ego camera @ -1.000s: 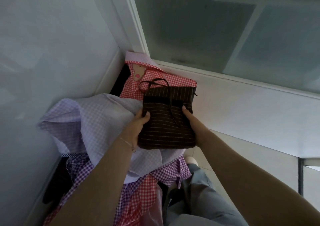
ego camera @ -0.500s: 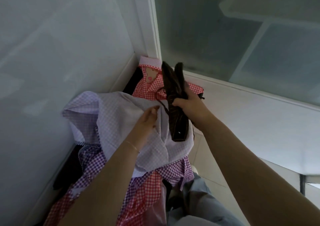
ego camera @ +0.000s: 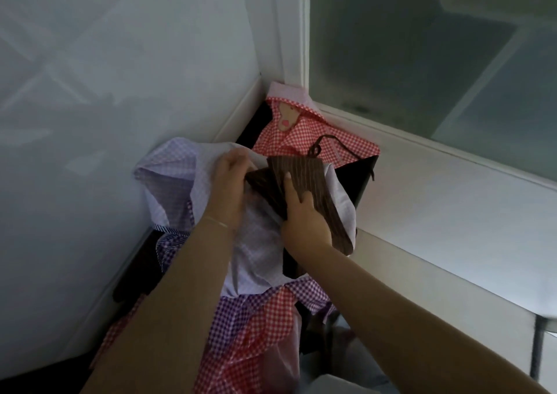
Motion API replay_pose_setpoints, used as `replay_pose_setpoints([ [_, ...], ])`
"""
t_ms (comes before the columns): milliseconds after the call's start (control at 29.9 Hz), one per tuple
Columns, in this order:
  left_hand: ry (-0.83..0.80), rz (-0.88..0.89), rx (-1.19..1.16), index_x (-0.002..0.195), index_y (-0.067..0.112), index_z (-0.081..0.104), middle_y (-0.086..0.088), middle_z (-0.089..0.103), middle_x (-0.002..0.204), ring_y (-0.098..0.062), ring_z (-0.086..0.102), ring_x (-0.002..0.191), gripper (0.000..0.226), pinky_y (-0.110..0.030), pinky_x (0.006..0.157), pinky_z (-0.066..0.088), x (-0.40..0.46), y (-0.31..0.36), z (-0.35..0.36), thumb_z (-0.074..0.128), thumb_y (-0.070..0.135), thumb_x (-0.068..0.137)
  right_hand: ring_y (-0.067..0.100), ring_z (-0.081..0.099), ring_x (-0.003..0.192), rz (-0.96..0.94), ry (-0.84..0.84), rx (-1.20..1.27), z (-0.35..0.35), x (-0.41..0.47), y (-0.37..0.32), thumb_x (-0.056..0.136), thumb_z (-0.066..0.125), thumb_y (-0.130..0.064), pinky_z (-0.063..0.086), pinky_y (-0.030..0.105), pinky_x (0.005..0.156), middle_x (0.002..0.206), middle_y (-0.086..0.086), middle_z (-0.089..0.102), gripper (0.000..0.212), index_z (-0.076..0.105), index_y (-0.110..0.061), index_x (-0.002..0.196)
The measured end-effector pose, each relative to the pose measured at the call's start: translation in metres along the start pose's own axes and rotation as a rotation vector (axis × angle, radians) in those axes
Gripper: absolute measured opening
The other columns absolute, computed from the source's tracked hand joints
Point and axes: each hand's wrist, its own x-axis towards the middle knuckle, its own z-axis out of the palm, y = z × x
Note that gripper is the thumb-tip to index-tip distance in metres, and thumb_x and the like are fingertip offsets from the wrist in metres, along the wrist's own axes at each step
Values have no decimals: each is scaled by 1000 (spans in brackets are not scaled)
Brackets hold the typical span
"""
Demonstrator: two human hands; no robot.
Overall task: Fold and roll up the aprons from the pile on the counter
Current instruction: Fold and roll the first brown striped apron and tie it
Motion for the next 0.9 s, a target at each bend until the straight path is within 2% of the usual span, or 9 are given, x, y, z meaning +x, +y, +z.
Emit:
replay_pose_setpoints([
  [134,95,-139,462,144,17,35,-7,49,139,-27,49,125,68,-45,102,44,-23,-44,-6,55,51,89,27,49,119,-150,-325,332,33,12,-1,82,59,-51,46,43,97,145,11,36,96,2,-20,154],
  [268,150,-91,531,152,17,11,-9,28,153,-27,31,139,82,-46,111,34,-16,-63,-22,64,25,90,17,54,106,-247,-387,249,38,9,20,94,56,-30,46,33,97,123,7,51,61,30,-23,149],
  [368,137,-30,487,149,19,19,-4,32,151,-17,36,133,68,-31,107,35,-8,-60,-18,56,9,93,16,45,119,-443,-355,123,42,0,36,97,52,-25,36,25,103,131,4,47,44,46,-20,140],
  [469,125,81,491,143,22,35,4,39,137,2,44,106,60,-6,86,39,-7,-55,-14,43,-6,90,20,39,131,-609,-420,-67,50,-16,54,95,53,-32,33,33,109,144,3,43,48,45,-21,141],
  [603,65,362,683,122,16,54,-2,44,132,-4,40,118,56,-27,110,33,-2,-57,-20,43,-17,78,21,31,141,-720,-191,-355,53,-27,87,88,51,-55,25,56,113,149,-4,40,61,37,-31,142],
  [703,50,452,822,122,14,55,-10,28,151,-13,21,141,56,-8,112,15,2,-58,-24,42,-19,78,23,24,144,-697,-250,-423,54,-28,107,82,58,-56,24,61,109,155,-5,29,77,25,-33,148],
  [737,67,507,913,124,14,55,-12,22,154,-19,16,144,55,-10,113,13,2,-57,-25,43,-17,80,24,23,144,-698,-275,-422,54,-27,110,82,60,-51,27,58,109,156,-4,27,79,23,-32,149],
  [804,43,737,1209,125,14,55,-16,28,152,-30,23,142,49,-32,115,25,-6,-60,-26,50,-7,81,24,23,144,-705,-285,-376,54,-26,113,87,52,-43,27,52,109,156,-3,26,71,21,-30,150],
  [904,-293,972,1441,119,13,61,-12,51,138,-31,47,127,35,-48,100,44,-38,-90,-20,53,12,85,25,36,139,-717,-252,-346,51,-22,113,91,41,-42,33,48,109,150,4,39,60,29,-21,146],
])
